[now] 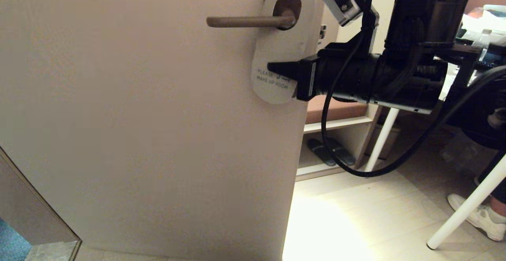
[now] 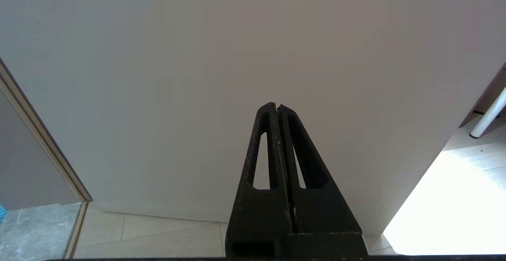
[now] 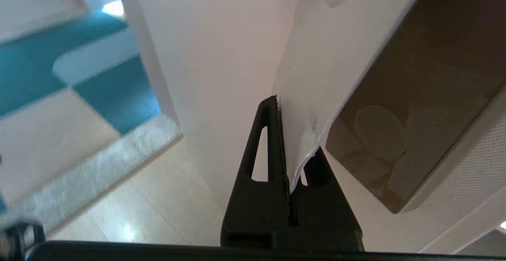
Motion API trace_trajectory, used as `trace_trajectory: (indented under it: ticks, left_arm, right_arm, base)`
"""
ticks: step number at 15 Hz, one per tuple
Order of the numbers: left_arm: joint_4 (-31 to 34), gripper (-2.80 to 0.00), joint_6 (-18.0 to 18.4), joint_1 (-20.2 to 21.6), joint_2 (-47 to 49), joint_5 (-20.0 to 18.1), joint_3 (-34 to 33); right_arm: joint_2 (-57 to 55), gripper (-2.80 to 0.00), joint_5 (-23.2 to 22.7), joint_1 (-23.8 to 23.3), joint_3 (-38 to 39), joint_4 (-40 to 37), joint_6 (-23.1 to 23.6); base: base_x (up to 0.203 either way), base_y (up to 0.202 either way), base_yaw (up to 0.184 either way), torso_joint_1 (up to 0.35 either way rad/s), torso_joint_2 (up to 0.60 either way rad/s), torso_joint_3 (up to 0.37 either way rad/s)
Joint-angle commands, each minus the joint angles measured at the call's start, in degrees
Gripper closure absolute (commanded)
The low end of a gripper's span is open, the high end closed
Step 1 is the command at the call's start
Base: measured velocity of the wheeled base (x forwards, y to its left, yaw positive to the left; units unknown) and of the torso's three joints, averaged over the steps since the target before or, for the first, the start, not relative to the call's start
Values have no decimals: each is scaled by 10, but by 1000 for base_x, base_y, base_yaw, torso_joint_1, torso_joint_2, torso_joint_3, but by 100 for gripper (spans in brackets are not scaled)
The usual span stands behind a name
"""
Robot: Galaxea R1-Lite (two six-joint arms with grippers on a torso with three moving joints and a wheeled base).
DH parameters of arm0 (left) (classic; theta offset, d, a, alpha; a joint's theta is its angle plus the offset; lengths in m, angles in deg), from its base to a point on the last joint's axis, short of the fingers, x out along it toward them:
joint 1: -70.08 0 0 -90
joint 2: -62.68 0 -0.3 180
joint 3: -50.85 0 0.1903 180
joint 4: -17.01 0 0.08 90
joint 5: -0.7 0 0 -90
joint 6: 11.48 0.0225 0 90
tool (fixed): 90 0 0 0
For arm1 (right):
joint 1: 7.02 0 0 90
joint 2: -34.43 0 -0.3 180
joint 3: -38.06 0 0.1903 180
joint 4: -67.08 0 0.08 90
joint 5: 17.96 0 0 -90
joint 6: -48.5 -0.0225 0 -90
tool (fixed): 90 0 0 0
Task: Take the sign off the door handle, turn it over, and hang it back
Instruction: Take down the sign
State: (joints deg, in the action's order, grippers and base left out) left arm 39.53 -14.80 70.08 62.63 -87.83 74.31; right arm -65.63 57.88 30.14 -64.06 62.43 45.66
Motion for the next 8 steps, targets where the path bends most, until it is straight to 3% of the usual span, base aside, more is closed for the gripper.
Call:
trace_trajectory:
  ticks: [1, 8]
  left_arm:
    - [0, 0, 0, 0, 0, 0, 0]
    - [0, 0, 0, 0, 0, 0, 0]
  right_arm:
    - [1, 0, 16, 9, 0, 8, -6]
    - [3, 0, 87, 47, 3, 12, -5]
  base:
    - [0, 0, 0, 0, 0, 0]
    - [0, 0, 0, 0, 0, 0]
